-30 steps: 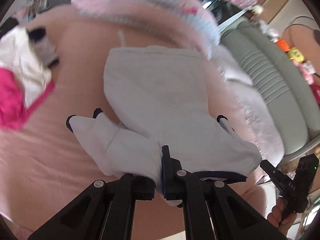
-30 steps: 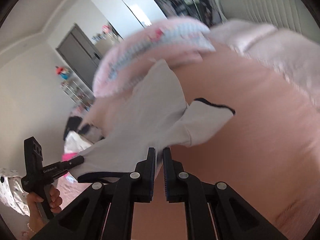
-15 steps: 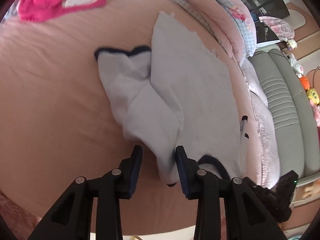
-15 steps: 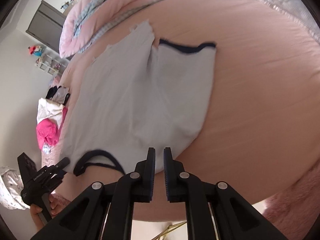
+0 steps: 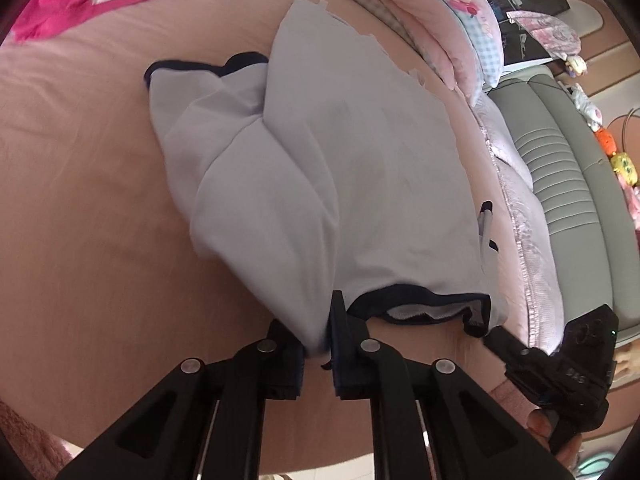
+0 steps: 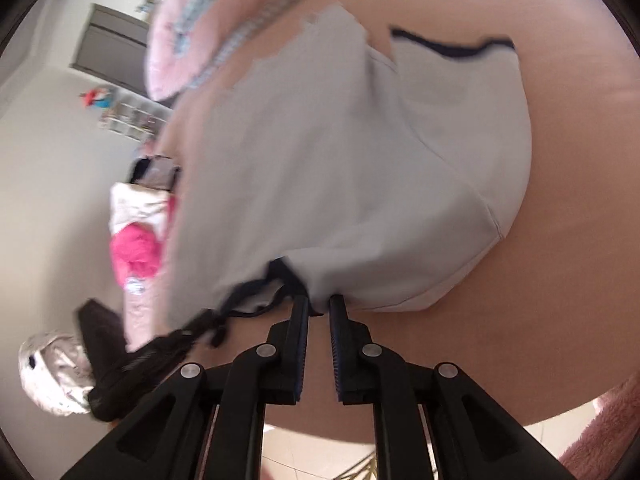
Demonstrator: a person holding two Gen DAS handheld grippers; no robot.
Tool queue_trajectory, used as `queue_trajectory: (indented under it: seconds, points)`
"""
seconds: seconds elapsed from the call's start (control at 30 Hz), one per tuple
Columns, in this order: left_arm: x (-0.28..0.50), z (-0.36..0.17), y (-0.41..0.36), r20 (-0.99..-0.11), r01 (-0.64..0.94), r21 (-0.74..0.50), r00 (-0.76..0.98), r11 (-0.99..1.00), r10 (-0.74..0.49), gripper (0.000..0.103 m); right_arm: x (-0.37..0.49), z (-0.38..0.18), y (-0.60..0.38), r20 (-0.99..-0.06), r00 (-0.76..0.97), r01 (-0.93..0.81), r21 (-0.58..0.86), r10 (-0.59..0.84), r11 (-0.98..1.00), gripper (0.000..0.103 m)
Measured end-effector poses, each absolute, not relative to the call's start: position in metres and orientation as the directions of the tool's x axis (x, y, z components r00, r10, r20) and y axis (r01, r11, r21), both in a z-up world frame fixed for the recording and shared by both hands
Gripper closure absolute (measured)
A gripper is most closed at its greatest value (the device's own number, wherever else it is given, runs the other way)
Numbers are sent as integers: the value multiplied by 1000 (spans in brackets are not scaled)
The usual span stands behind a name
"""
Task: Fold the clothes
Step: 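Lift and re-lay the shirt hem with both grippers to smooth it, then lower the navy-trimmed hem onto the bed and open both grippers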
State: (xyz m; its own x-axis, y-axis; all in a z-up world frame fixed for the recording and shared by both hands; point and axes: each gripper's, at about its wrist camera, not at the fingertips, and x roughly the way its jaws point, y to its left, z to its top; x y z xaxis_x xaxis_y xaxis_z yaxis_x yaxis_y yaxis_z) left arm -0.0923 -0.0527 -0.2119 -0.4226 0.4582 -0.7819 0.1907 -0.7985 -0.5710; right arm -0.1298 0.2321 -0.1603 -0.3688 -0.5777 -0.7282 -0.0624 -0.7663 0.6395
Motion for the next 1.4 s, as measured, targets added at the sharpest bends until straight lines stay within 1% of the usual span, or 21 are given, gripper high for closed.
queue_trajectory:
  seconds: [0.07, 0.13, 0.17, 0.23, 0.27, 0.3, 0.33, 0.37, 0.5, 0.57, 0.6, 0.63, 0.73, 0.83, 0.9, 1.03, 1.07, 1.17, 1.2, 1.3, 1.4]
  points:
    - [-86, -218, -52, -746, 177, -628, -415, -757, 521, 80, -123, -155, 240, -717, -385, -82, 654, -582, -752, 93]
    - [-81, -220, -48, -708, 163, -671, -430, -724, 560, 65, -119, -162, 249, -722, -388, -130, 658, -573, -742, 93]
    - [-79, -220, -45, -693, 155, -683, -445, -713, 567, 63, -118, -168, 252, -722, -382, -156, 665, -577, -730, 93]
    - [-82, -218, -38, -703, 150, -664, -461, -733, 542, 63, -116, -180, 258, -728, -367, -210, 671, -579, -711, 91]
    - [-84, -218, -35, -710, 150, -651, -466, -744, 528, 63, -117, -187, 257, -740, -359, -241, 663, -569, -709, 87]
    - [-87, -217, -34, -716, 154, -643, -470, -750, 517, 63, -117, -193, 257, -742, -350, -259, 663, -571, -703, 73]
    - [-91, -217, -32, -721, 159, -638, -468, -753, 512, 62, -116, -198, 257, -744, -342, -276, 663, -574, -696, 65]
    - [-94, -217, -30, -724, 163, -637, -463, -753, 512, 60, -119, -204, 255, -737, -336, -283, 673, -586, -684, 64]
    - [-95, -216, -30, -715, 154, -643, -473, -751, 515, 59, -129, -205, 245, -732, -368, -269, 674, -573, -688, 64]
    - [-97, -214, -28, -708, 141, -649, -471, -747, 526, 63, -139, -203, 241, -731, -357, -249, 675, -582, -695, 66]
    - [-99, -212, -27, -699, 135, -659, -471, -740, 537, 65, -144, -196, 237, -733, -343, -226, 671, -587, -706, 78]
    - [-100, -207, -28, -677, 126, -681, -484, -721, 555, 65, -146, -184, 236, -716, -365, -190, 683, -595, -706, 79]
    - [-103, -192, -33, -608, 97, -740, -521, -666, 599, 64, -146, -151, 240, -675, -441, -123, 698, -591, -706, 79]
    - [-110, -187, -36, -597, 82, -737, -543, -671, 590, 62, -155, -146, 245, -665, -465, -134, 705, -584, -697, 79]
    - [-116, -194, -36, -613, 100, -731, -530, -675, 586, 62, -165, -156, 244, -681, -437, -170, 704, -588, -690, 79]
    - [-114, -214, -33, -672, 155, -690, -499, -707, 547, 65, -171, -187, 236, -786, -331, -240, 606, -523, -759, 79]
    - [-108, -221, -41, -668, 177, -708, -483, -684, 567, 65, -168, -198, 234, -806, -288, -270, 587, -518, -763, 79]
    - [-102, -234, -54, -552, 222, -828, -483, -515, 680, 62, -150, -204, 237, -757, -311, -307, 653, -575, -693, 76]
    - [-101, -234, -58, -530, 234, -844, -498, -482, 686, 62, -146, -204, 238, -746, -314, -319, 665, -587, -675, 73]
    - [-102, -230, -66, -567, 250, -815, -533, -523, 628, 61, -138, -197, 246, -717, -374, -338, 696, -588, -634, 62]
    - [-104, -236, -65, -555, 259, -826, -530, -501, 642, 61, -143, -194, 253, -713, -418, -367, 700, -564, -612, 61]
